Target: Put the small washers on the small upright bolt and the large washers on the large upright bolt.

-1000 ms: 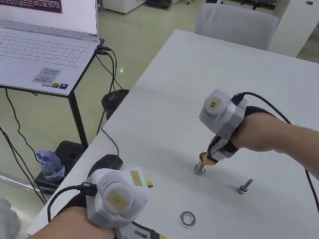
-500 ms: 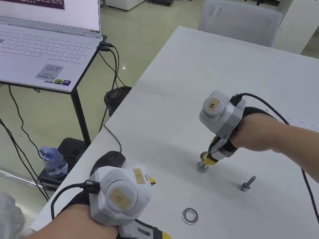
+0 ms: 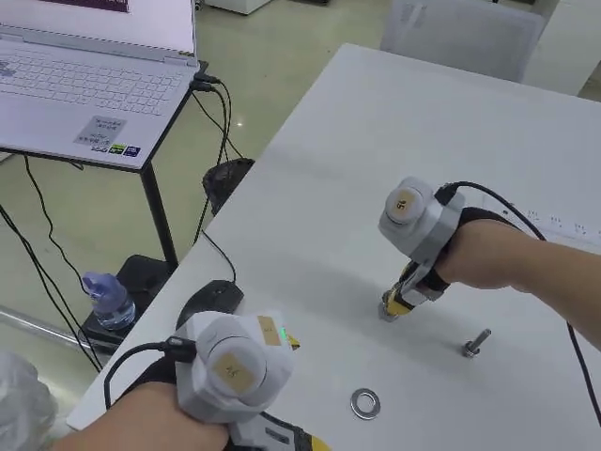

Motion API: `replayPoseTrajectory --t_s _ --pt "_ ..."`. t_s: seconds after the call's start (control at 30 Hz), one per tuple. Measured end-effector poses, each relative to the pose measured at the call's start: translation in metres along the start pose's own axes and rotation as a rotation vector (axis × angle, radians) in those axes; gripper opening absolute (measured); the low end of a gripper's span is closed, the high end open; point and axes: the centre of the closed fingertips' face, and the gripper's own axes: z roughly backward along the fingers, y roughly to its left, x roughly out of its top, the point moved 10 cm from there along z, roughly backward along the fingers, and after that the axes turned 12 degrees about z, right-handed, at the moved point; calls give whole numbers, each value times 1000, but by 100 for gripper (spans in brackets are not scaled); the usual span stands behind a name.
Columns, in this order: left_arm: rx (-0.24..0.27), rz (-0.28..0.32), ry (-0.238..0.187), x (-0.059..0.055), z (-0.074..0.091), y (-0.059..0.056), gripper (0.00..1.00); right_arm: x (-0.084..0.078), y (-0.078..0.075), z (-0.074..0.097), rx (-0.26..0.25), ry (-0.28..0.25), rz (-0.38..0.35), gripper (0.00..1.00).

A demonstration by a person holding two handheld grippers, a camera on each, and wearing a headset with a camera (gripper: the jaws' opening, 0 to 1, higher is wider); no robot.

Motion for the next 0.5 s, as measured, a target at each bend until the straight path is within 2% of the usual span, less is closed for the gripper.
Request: replayPoseTrajectory --t_s 0.5 --pt "-6 3 8 0 -2 1 71 -4 -1 -15 12 24 23 22"
